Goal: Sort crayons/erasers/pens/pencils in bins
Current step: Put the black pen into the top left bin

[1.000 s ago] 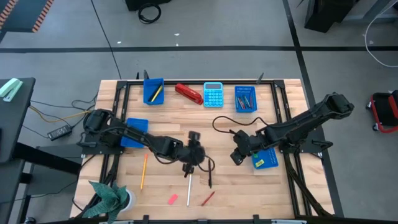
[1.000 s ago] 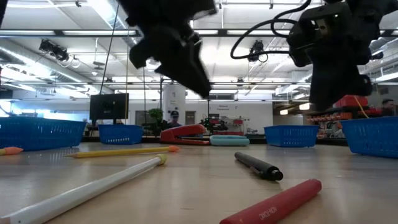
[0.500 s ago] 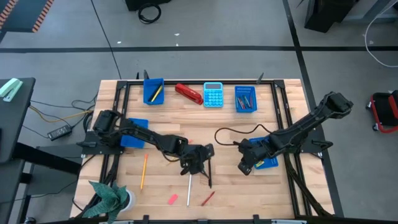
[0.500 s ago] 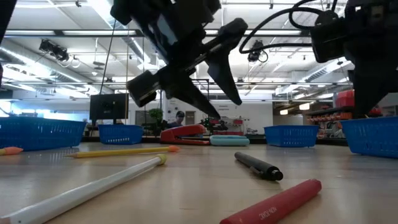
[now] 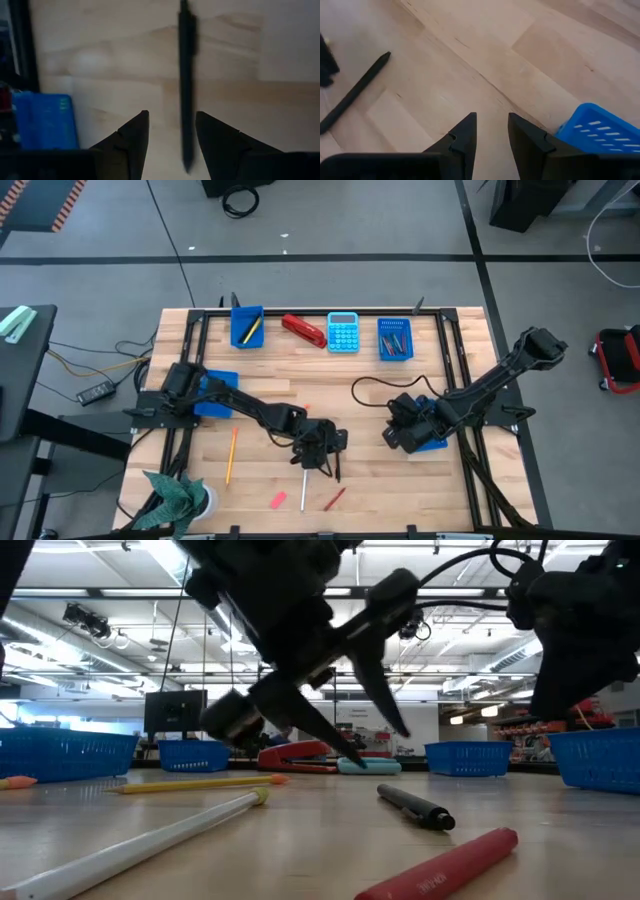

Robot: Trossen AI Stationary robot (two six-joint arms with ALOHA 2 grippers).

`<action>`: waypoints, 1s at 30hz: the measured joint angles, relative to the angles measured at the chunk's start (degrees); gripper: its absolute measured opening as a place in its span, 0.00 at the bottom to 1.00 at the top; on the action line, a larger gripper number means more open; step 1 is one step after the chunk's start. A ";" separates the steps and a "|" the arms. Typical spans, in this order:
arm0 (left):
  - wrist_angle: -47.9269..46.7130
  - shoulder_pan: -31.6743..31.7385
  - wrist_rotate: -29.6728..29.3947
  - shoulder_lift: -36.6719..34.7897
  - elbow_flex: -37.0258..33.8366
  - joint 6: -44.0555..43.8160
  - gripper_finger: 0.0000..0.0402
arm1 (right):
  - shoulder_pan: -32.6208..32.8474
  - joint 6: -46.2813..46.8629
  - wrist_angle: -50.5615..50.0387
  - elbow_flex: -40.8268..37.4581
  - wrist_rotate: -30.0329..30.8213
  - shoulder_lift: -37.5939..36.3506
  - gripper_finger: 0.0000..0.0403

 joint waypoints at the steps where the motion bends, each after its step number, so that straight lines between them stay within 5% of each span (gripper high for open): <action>1: 0.84 -0.19 0.30 0.53 0.45 0.17 0.43 | -0.10 -0.01 0.04 0.00 0.09 0.00 0.29; 11: -0.65 -0.54 5.70 3.95 5.79 -2.31 0.43 | 0.26 -4.40 -0.03 0.00 -2.76 0.00 0.29; 17: -6.22 -0.85 5.67 4.69 5.80 1.36 0.43 | 2.29 -3.78 0.34 0.00 -2.94 0.00 0.29; 30: -2.76 2.43 5.68 8.07 7.96 -0.11 0.43 | 2.54 -7.34 0.10 0.00 -1.17 0.01 0.29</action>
